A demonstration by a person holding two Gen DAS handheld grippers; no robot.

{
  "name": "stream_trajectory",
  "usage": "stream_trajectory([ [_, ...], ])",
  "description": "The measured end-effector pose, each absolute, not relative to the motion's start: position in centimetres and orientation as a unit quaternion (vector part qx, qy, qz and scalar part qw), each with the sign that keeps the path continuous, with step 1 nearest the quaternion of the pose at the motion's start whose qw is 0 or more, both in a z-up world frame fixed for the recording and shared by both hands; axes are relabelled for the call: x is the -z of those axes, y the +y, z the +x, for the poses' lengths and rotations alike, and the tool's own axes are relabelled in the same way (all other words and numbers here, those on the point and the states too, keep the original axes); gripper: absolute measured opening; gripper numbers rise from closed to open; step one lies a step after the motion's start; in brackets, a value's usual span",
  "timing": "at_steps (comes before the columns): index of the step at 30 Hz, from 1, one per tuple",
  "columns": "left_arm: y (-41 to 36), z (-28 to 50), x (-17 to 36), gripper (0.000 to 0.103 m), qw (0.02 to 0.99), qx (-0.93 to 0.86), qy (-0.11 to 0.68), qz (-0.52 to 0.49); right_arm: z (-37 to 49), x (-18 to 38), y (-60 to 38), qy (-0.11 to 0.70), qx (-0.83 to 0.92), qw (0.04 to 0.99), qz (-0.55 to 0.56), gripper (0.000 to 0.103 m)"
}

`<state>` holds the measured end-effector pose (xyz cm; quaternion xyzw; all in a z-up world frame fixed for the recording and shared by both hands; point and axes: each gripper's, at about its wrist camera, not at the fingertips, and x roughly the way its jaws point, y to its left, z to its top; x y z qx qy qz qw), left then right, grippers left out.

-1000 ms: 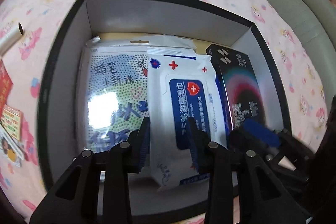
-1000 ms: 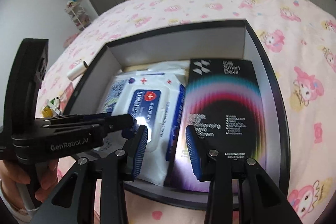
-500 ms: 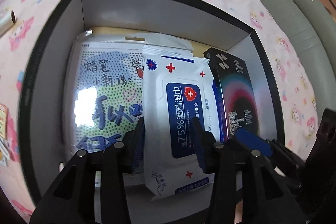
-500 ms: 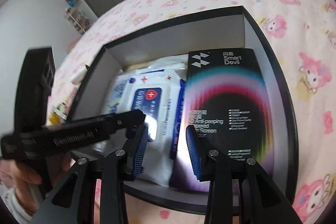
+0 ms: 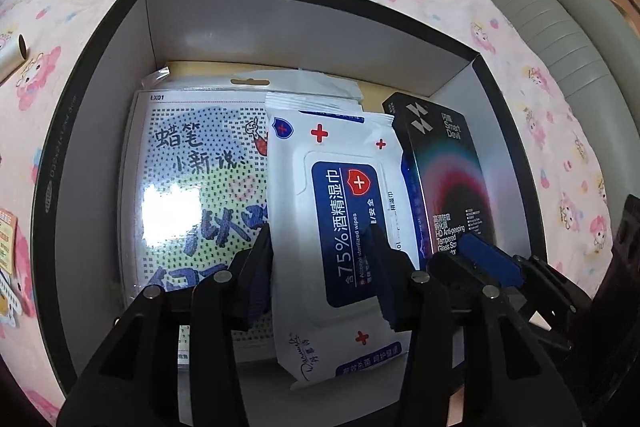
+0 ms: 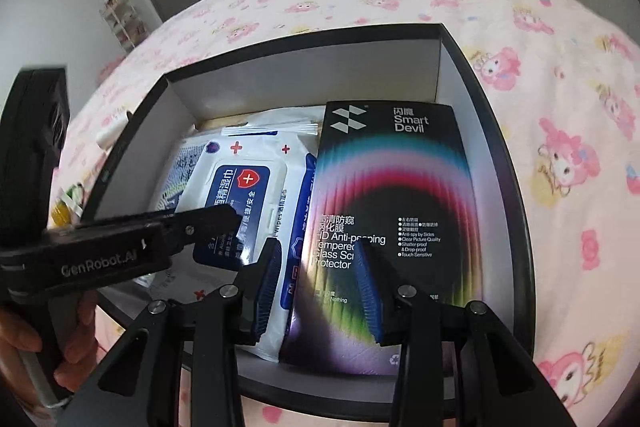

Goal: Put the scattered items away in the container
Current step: 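Lower the wipes pack between the bead-art pack and purple box, release, then withdraw the left tool up from the black box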

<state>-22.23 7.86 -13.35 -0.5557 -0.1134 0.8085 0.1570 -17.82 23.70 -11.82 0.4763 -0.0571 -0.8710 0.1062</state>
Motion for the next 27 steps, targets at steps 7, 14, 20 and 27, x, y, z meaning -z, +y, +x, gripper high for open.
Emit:
stream_trajectory([
  [7,8.4,-21.2,11.9,0.045,0.151,-0.839,-0.080,-0.516,-17.7,11.4,23.8,-0.056,0.875,0.099,0.471,0.034],
  [14,8.2,-18.3,6.1,0.065,0.133,-0.898,-0.030,-0.418,-16.6,8.2,22.8,-0.035,0.900,0.092,0.426,0.038],
  [20,6.8,-15.0,0.3,0.089,0.109,-0.930,-0.005,-0.351,-13.7,3.9,21.1,-0.022,0.917,0.074,0.390,0.064],
  [27,5.3,-9.7,-3.7,0.102,0.073,-0.945,-0.012,-0.318,-9.9,-0.8,20.4,-0.024,0.931,0.065,0.357,0.068],
])
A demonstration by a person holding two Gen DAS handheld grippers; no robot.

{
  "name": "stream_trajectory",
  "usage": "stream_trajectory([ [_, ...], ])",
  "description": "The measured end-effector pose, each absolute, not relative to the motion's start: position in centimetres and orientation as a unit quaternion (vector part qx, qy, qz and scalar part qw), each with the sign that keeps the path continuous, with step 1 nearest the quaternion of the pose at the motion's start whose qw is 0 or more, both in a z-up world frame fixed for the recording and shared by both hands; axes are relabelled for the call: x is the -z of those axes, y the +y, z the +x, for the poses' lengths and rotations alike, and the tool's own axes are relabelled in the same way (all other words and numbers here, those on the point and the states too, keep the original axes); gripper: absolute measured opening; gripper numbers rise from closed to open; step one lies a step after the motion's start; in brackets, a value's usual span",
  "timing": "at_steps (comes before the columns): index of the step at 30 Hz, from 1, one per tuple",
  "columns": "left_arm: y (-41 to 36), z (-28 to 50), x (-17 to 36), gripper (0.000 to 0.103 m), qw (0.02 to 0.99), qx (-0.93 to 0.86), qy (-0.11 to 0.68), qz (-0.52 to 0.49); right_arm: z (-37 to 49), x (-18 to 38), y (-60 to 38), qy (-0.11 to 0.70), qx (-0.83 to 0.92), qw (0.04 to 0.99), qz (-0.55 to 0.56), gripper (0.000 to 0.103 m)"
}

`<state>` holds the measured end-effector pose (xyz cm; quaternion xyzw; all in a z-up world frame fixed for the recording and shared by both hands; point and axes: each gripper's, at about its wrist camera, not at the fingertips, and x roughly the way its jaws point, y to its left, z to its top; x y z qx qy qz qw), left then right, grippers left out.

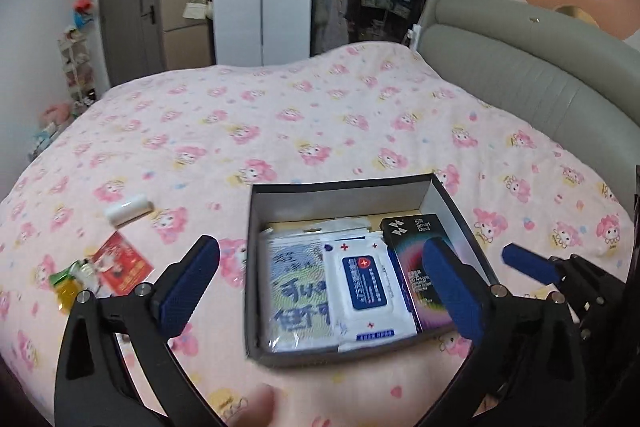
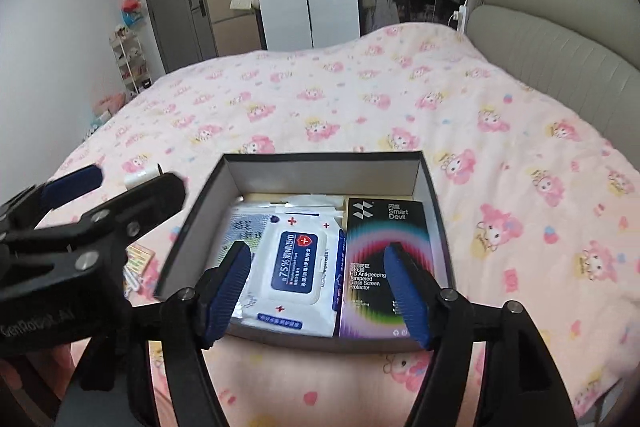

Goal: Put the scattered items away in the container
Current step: 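Withdraw the left tool up from the black box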

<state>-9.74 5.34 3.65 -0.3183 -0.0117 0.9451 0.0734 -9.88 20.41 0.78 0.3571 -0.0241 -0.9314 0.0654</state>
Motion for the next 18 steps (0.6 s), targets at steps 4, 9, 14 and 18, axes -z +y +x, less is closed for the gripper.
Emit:
stream_trajectory([
  [4,4.5,-6.5,-3.5,0.102,0.064,-0.944,-0.022,-0.323,-7.3,-1.3,21.6,-0.039,0.933,0.033,0.356,0.072],
  [9,4.4,-3.9,-3.6,0.102,0.056,-0.945,-0.014,-0.323,-4.9,-2.2,22.4,-0.044,0.935,0.028,0.351,0.072],
  [14,4.6,-1.7,-4.5,0.102,0.055,-0.948,-0.012,-0.314,-2.6,-4.0,22.4,-0.045,0.944,0.033,0.325,0.072],
  [18,4.9,-0.2,-4.5,0.102,0.048,-0.950,-0.003,-0.310,-1.1,-4.3,21.8,-0.038,0.945,0.040,0.321,0.073],
])
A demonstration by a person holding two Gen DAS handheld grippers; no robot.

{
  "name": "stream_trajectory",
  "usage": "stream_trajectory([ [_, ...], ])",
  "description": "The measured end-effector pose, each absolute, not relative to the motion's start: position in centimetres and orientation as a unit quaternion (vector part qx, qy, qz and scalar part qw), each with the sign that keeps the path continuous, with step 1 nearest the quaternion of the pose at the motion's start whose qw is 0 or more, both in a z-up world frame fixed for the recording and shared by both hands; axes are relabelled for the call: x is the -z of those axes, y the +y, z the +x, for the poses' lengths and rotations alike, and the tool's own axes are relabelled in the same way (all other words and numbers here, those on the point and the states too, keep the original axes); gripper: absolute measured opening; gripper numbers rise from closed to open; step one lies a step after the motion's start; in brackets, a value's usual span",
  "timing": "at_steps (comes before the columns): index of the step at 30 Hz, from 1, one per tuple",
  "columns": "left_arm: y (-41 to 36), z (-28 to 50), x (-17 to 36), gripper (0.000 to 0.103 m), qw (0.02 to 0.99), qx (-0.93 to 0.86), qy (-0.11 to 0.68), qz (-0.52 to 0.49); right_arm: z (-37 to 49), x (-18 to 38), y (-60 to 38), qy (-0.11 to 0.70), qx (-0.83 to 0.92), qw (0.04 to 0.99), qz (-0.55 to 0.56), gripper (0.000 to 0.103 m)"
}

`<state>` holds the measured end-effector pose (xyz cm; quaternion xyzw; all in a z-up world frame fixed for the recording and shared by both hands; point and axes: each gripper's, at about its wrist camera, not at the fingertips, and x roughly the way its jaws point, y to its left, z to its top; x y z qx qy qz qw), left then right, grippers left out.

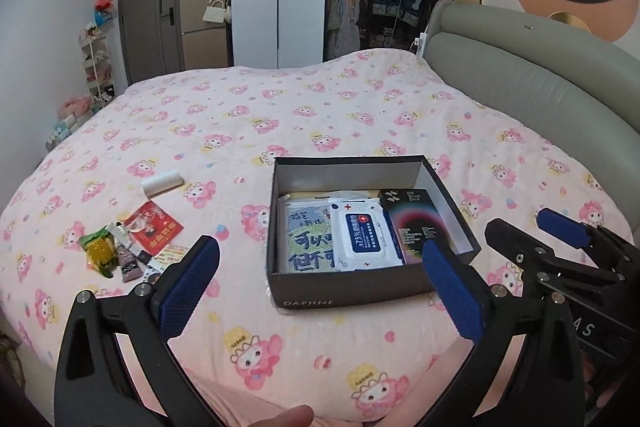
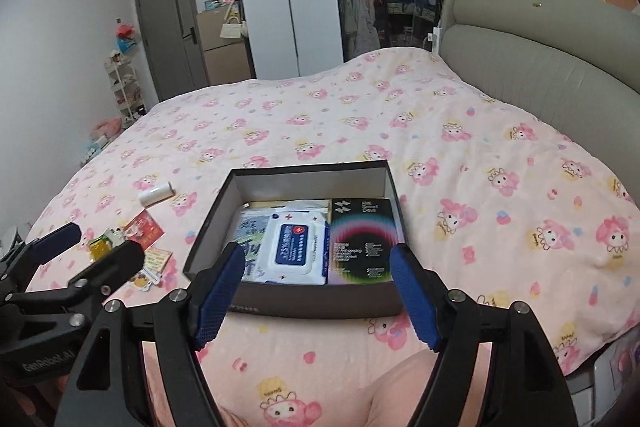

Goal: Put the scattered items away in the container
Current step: 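Withdraw the left tool up from the black box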

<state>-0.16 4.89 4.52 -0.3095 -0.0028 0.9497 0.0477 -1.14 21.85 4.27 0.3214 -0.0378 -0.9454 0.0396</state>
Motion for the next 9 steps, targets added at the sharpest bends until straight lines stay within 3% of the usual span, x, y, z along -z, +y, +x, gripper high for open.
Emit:
stream_trajectory([
  [9,5.3,1.2,-4.1,0.102,0.047,-0.949,-0.005,-0.311,0.7,-4.0,21.6,-0.031,0.944,0.036,0.325,0.073],
])
